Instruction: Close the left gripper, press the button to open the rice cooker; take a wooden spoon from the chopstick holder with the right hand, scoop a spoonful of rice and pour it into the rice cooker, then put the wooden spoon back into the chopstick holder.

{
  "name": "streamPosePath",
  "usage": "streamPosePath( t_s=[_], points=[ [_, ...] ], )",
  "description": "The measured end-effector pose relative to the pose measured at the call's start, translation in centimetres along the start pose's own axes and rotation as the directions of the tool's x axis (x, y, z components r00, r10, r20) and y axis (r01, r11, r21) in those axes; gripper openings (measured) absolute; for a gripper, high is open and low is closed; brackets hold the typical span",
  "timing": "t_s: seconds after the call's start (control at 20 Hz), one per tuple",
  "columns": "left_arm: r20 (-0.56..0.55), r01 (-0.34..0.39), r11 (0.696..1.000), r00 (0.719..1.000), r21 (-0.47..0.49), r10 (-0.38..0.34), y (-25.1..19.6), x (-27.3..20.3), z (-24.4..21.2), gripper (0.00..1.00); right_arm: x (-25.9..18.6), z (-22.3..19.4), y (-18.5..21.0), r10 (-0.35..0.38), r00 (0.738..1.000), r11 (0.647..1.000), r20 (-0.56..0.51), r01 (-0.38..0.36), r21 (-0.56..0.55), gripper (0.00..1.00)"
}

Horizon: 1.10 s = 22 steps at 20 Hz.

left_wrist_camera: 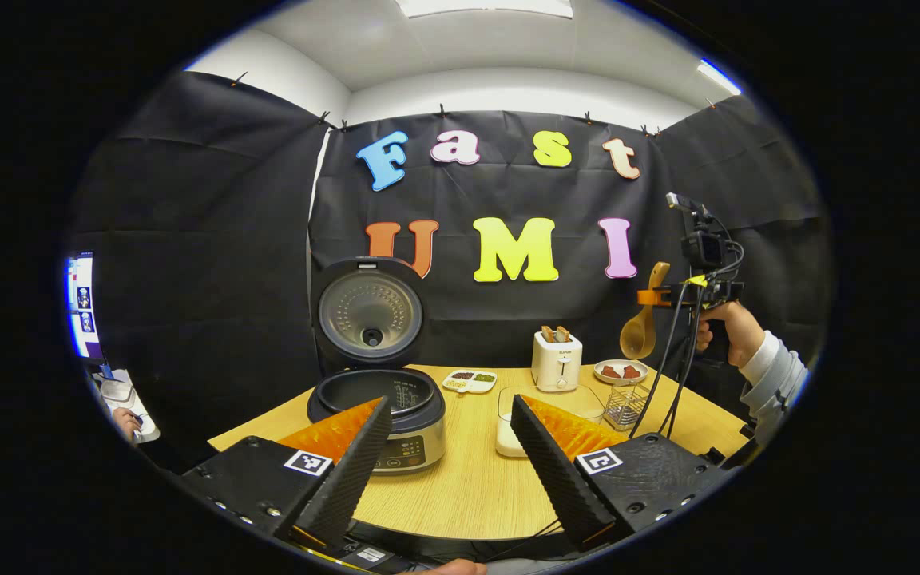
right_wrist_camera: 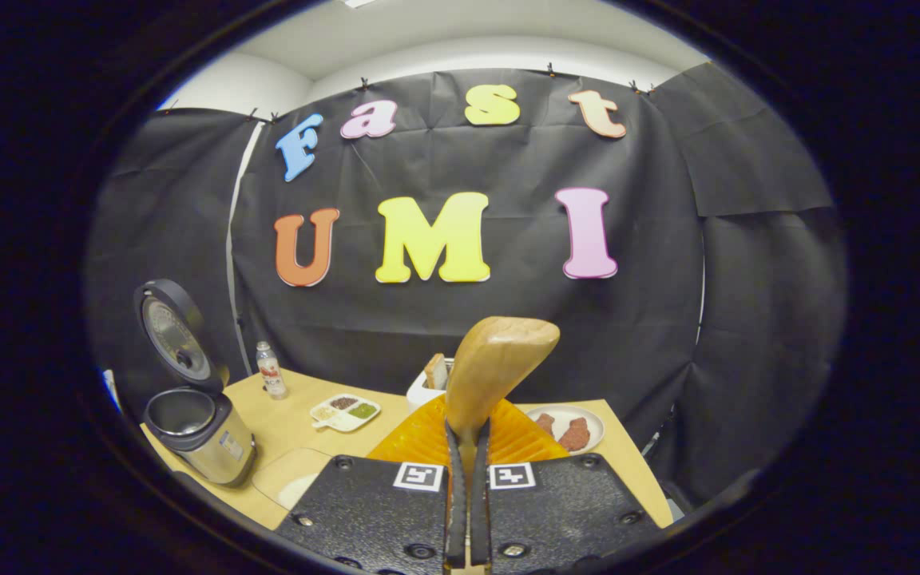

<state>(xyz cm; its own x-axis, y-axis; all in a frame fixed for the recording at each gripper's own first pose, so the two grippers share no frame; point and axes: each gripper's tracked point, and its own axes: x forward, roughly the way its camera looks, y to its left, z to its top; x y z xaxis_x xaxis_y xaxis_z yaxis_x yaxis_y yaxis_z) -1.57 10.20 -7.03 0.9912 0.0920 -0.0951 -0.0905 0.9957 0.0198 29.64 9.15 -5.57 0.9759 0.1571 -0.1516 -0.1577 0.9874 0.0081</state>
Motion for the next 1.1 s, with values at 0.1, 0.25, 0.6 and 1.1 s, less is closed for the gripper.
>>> streamPosePath(
  t_s=[0.1,0.25,0.6,1.1],
  points=[
    [-0.005,0.000,1.000,1.000,0.006,0.000,-0.3,0.2,-0.1,0.96,0.8,-2.4,-0.7,0.000,0.999,1.000,-0.034,0.000,0.003,0.08],
    [-0.015,0.000,1.000,1.000,0.006,0.000,-0.7,0.4,-0.6,0.96,1.9,-5.2,-1.2,0.009,0.998,1.000,-0.054,-0.010,-0.011,0.08],
    [-0.041,0.002,1.000,0.999,0.011,-0.002,-1.0,0.8,-1.3,0.96,4.0,-9.5,-3.1,0.003,0.996,0.999,-0.093,0.001,0.043,0.10],
    [-0.054,-0.005,1.000,0.999,-0.012,0.004,-1.3,2.0,-1.8,0.96,4.1,-8.8,-6.7,-0.088,0.995,0.993,-0.047,0.091,0.069,0.70]
  ],
)
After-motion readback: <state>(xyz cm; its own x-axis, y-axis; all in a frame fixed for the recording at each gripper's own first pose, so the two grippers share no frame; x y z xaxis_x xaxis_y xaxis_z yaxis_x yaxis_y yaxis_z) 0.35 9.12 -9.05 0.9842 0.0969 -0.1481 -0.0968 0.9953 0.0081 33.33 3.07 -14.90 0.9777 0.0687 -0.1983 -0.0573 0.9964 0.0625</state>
